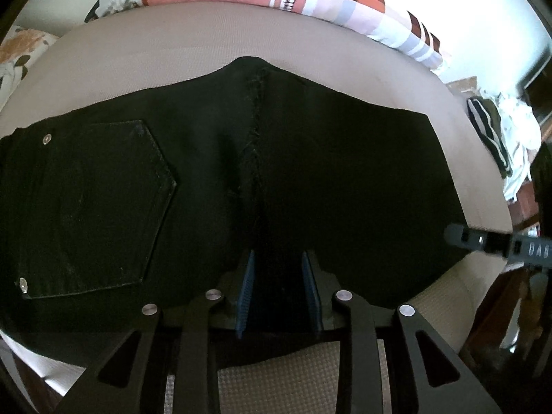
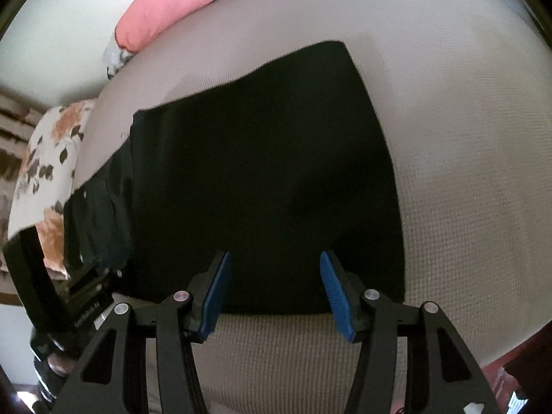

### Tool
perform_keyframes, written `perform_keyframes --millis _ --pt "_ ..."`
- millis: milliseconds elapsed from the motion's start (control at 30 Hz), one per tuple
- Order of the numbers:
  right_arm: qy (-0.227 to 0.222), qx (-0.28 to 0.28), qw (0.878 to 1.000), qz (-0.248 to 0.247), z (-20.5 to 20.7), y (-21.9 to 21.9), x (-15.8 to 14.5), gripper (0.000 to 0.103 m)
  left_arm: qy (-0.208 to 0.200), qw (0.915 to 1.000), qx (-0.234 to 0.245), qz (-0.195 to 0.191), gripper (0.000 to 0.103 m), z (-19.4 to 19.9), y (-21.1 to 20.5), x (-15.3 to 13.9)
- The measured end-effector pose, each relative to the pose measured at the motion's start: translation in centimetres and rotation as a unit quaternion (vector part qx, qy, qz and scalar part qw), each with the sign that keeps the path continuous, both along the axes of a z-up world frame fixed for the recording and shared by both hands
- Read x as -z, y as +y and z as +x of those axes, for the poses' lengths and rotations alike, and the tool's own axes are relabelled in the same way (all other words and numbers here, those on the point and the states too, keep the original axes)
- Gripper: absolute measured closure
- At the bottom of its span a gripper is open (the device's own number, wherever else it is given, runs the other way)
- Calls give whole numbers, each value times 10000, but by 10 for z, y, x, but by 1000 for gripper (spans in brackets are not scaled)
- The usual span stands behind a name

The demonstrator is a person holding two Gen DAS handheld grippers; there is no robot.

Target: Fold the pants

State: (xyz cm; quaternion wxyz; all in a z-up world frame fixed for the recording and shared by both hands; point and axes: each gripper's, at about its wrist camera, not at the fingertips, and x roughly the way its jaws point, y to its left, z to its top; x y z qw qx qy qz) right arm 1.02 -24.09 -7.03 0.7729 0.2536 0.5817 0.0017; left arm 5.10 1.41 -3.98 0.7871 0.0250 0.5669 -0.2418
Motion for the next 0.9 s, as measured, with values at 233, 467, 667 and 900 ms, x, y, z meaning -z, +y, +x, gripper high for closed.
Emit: perform_keyframes --millis 233,467,667,900 --pt "-62 -142 9998 -142 2 8 1 42 -81 9999 28 83 73 4 -2 -5" --pt "-102 -109 9998 -96 2 6 1 40 -571 9967 -507 274 55 25 48 -43" --pt "-226 -118 9996 94 2 1 -2 40 -885 9854 -1369 498 50 47 140 -76" --pt "-561 -20 9979 317 7 -3 -20 39 -201 9770 -2122 71 47 73 243 -66"
